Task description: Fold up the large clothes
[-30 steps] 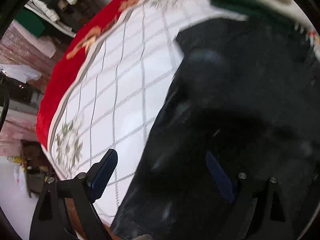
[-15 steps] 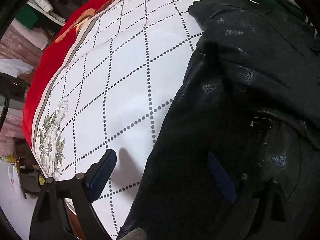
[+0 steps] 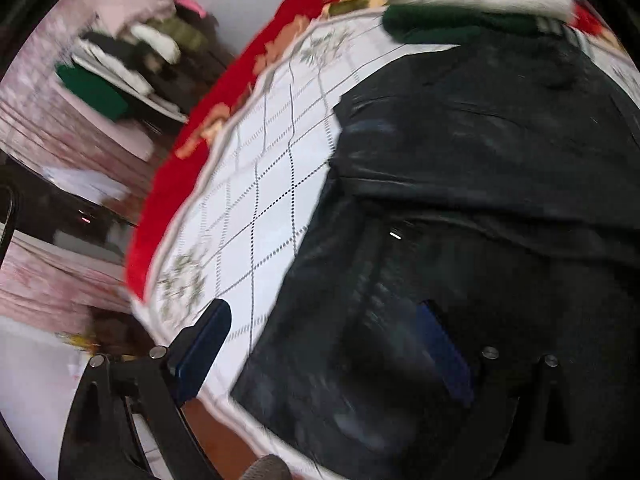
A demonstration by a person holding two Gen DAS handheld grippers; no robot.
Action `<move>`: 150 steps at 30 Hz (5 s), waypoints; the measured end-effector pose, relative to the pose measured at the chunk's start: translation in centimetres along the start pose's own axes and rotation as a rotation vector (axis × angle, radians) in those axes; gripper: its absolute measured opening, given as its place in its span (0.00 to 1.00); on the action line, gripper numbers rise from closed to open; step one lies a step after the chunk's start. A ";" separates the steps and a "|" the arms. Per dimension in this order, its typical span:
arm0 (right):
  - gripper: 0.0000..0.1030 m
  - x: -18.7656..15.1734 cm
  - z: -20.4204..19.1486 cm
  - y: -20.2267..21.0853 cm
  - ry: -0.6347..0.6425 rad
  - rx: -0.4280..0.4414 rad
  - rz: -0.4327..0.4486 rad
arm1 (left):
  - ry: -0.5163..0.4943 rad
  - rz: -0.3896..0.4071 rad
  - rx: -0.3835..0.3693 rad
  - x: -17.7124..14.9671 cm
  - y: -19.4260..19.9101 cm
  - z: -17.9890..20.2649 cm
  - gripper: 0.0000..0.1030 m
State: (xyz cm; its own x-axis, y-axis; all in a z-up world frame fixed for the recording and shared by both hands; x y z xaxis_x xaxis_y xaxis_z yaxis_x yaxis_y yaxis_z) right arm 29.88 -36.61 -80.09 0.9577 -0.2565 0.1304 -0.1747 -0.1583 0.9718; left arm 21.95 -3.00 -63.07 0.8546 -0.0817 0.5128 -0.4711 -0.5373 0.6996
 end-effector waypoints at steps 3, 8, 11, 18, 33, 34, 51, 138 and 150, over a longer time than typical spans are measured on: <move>0.83 0.4 3.8 1.9 0.025 -0.015 0.001 | -0.065 -0.005 0.059 -1.6 4.8 4.2 0.92; 0.83 0.6 11.6 4.1 0.009 -0.053 0.014 | -0.202 -0.034 0.027 -5.5 12.0 14.1 0.92; 0.83 0.6 15.6 4.8 -0.025 -0.059 0.007 | -0.301 -0.021 -0.001 -7.3 14.6 19.8 0.92; 0.83 0.3 21.8 3.7 -0.077 -0.069 -0.018 | -0.404 -0.051 0.114 -9.3 11.1 23.5 0.94; 0.83 6.9 7.0 -1.4 -0.095 0.451 0.063 | -0.070 -0.049 -0.090 -5.3 8.4 17.6 0.26; 0.83 7.4 5.3 -2.1 -0.118 0.519 0.053 | -0.062 -0.045 -0.102 -5.3 8.8 17.9 0.25; 0.16 8.6 -9.4 3.1 -0.147 0.538 0.062 | 0.067 -0.016 -0.430 -1.5 10.4 10.6 0.09; 0.04 8.8 -5.0 -3.2 0.024 0.173 -0.035 | 0.485 -0.179 -0.321 3.1 -9.5 -2.4 0.94; 0.02 0.2 -5.5 -5.9 0.208 0.106 -0.166 | 0.375 -0.298 -0.389 -1.1 -8.9 8.7 0.94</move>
State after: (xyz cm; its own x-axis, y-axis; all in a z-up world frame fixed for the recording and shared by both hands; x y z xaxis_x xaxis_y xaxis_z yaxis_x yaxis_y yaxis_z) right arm 32.32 -30.50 -84.71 0.9996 -0.0197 0.0192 -0.0240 -0.2831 0.9588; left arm 27.07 -5.42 -74.16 0.8602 0.3634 0.3577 -0.3291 -0.1402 0.9338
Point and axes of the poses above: each gripper's, at about its wrist camera, not at the fingertips, and y roughly against the way its jaws point, z to its right, x to its top, the point moved 9 cm from there along -y, roughly the way its jaws point, and after that the axes turned 14 degrees about z, right-handed, at the moved point
